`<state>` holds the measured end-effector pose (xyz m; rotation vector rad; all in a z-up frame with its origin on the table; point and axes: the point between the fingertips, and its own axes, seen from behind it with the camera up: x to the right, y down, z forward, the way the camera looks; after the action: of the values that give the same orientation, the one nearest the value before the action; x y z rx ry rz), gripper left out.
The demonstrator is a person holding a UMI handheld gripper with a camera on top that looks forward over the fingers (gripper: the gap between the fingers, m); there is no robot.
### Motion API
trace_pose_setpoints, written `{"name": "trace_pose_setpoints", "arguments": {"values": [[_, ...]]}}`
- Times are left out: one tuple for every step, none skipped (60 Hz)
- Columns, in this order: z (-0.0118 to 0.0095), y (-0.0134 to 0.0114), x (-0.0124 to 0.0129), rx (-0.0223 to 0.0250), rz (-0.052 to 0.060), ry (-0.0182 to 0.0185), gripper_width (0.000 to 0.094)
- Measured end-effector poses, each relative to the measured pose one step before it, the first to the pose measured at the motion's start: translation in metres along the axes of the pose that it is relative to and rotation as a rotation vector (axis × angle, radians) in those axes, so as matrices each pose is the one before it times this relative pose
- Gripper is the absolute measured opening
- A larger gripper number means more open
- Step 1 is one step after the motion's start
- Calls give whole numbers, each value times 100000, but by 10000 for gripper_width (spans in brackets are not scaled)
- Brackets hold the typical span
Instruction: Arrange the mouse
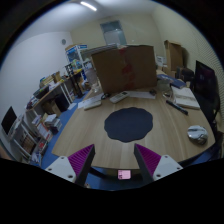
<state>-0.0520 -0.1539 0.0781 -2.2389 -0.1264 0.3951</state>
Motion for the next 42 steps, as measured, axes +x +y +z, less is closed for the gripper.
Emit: {"name": "trace_pose_setpoints", "arguments": {"values": [[-76,-76,104,355,-515,168,818],[-2,-70,-49,473,-392,363,818],[92,16,-246,513,-171,543,821],[-11,-24,-93,303,-107,461,819],[-69,5,-91,214,12,468,817],[-84,-32,-24,281,132,471,819],[-103,-27,56,456,327,528,819],[-103,-31,117,485,403,463,814],[-131,-16,176,367,417,402,818],[-470,-10,1730,48,573,-51,818],[436,78,580,98,411,390,813],[-79,18,337,44,442,745,819],[-119,53,439,49,432,889,818],[-585,182,-43,118,374,1222,815],[-147,53,590,130,382,987,816],[-159,38,643,194,340,990,816],[-17,71,1307,235,344,740,817],[125,-48,1179,-107,448,736,820],[-132,56,794,-28,258,993,819],[-395,183,414,160,156,1310,816],[-90,86,880,-1,246,962,817],[-45,98,897,24,217,918,814],[-70,88,922,108,142,798,812],[-12,76,958,274,-15,636,814],[-1,28,890,442,-109,463,814],[-45,15,910,645,-318,326,813],[477,-30,1266,705,-433,248,815],[-51,-56,1259,194,-367,611,813],[-81,205,1010,98,-550,1462,810],[124,187,1388,-672,-506,1385,810],[43,327,1261,-815,-640,1555,811],[94,337,1224,-795,-693,1468,808],[109,267,1155,-602,-816,1256,809],[136,190,1045,-321,-725,1025,811],[163,138,1009,-142,-687,841,810],[333,96,1130,-41,-552,883,811],[210,260,985,64,-532,840,811],[193,110,898,-48,-273,843,814],[238,89,874,-36,-141,757,811],[266,36,767,62,-27,531,815],[293,27,703,112,51,367,813],[299,9,646,162,151,300,817]]}}
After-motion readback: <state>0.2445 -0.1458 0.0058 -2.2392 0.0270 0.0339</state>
